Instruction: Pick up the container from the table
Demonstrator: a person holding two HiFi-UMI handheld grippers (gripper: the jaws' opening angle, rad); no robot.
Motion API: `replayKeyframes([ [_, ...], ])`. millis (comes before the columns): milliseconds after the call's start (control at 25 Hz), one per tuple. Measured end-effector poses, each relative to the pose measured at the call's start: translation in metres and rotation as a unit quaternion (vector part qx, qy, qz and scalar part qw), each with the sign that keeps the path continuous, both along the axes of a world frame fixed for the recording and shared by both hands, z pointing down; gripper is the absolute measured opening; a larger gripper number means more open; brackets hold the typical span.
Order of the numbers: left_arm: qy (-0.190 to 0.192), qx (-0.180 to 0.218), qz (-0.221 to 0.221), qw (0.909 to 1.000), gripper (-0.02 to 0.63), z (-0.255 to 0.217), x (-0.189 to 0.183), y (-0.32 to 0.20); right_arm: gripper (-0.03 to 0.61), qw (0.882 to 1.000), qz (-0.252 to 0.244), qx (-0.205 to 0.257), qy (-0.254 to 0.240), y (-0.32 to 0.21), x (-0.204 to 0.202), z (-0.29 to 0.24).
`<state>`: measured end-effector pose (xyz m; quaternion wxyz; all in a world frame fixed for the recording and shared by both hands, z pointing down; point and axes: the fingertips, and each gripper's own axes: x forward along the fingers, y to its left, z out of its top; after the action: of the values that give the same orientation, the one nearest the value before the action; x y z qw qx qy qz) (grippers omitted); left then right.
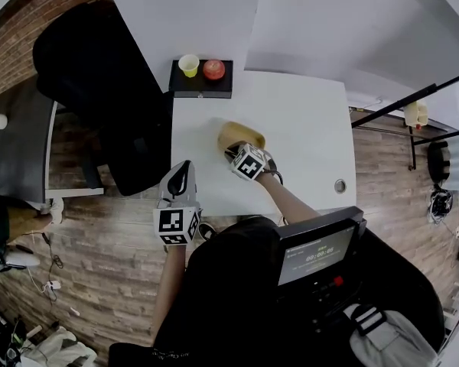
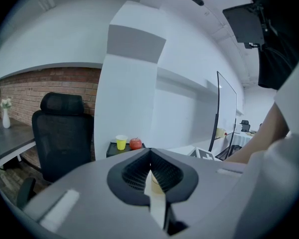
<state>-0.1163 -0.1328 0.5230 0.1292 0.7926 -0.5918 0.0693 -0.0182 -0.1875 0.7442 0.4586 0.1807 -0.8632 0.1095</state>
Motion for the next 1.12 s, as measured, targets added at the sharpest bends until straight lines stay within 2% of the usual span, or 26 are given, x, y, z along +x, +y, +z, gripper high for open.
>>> replayKeyframes([
  [520,0.001,0.009,0.021,0.9997,-0.003,-0.005,0.002,-0.005,0.029,0.994,0.076,-0.002,-0.081,-0.006,-0.002,-0.044],
  [840,-0.006,0.020,0.030,0.9993,-0.003,-0.012,0.001,-0.008,0.028,0.985,0.099,0.010,-0.139,-0.016,-0.010,-0.080],
  [1120,-0.014,0.034,0.043,0.9984,-0.003,-0.028,0.018,0.002,0.028,0.971,0.119,0.021,-0.204,-0.010,-0.004,-0.131],
])
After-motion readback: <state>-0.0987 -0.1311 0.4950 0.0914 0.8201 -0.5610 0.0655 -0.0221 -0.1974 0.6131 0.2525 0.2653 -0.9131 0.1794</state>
